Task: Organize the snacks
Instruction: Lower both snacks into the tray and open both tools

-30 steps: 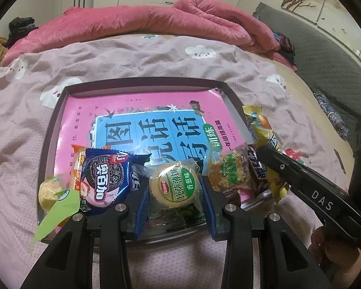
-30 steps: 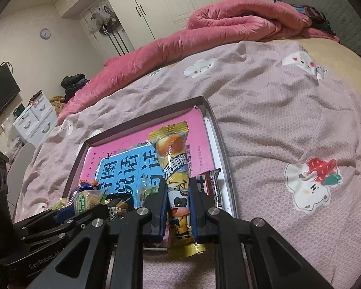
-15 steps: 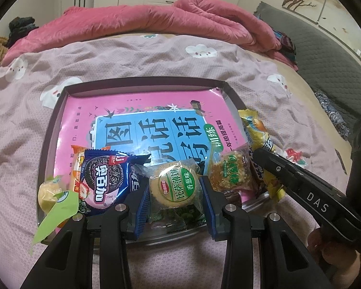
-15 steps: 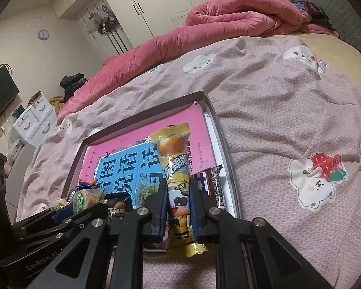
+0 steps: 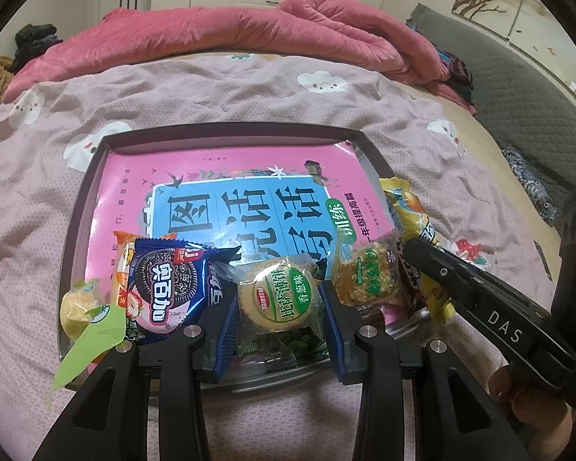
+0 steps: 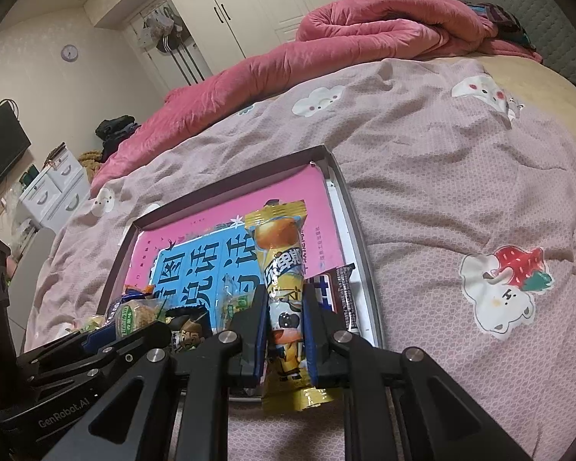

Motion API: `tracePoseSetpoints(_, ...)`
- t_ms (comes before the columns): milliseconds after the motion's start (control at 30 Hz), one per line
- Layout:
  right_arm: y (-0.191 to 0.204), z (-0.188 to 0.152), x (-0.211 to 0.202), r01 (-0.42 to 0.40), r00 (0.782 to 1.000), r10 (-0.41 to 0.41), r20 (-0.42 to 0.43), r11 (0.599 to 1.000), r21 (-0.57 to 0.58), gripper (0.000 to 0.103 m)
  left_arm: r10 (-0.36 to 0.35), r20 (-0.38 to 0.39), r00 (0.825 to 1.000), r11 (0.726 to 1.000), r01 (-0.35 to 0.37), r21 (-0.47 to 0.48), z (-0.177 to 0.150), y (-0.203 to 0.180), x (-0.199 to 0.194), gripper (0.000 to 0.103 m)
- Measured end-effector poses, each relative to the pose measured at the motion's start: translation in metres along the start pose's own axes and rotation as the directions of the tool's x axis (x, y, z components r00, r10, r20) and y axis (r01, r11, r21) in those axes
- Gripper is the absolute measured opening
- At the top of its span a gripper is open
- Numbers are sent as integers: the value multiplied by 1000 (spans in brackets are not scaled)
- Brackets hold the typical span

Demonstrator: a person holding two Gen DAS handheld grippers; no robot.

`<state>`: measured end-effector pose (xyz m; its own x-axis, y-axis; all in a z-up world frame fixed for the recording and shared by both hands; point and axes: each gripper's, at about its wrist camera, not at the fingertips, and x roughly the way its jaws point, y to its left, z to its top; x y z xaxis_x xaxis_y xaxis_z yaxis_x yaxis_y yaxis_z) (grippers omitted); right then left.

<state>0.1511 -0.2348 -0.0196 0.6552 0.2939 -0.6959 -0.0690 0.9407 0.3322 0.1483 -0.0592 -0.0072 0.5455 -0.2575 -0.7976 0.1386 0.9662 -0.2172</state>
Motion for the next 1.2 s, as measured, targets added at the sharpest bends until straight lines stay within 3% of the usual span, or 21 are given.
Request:
tracePoseSetpoints(333, 1, -1, 3, -8, 1000, 8, -1, 1000, -3, 19, 1, -2, 1000, 1000, -1, 1, 1, 0, 1, 41)
tracePoseSetpoints(800, 5, 1, -3, -21, 1000, 21, 16, 1000, -17, 30, 3, -4, 1000, 1000, -3, -2, 3, 0, 3, 42)
tracePoseSetpoints(1067, 4, 3, -6, -23, 999, 24, 29, 1000, -19, 31, 7, -5, 1000, 1000, -7, -7, 4, 0, 5, 42)
tracePoseSetpoints(1200, 3, 3, -7, -31, 999, 31, 33, 999, -17, 37, 8, -5, 1000, 1000, -8, -9, 4, 0, 4, 42)
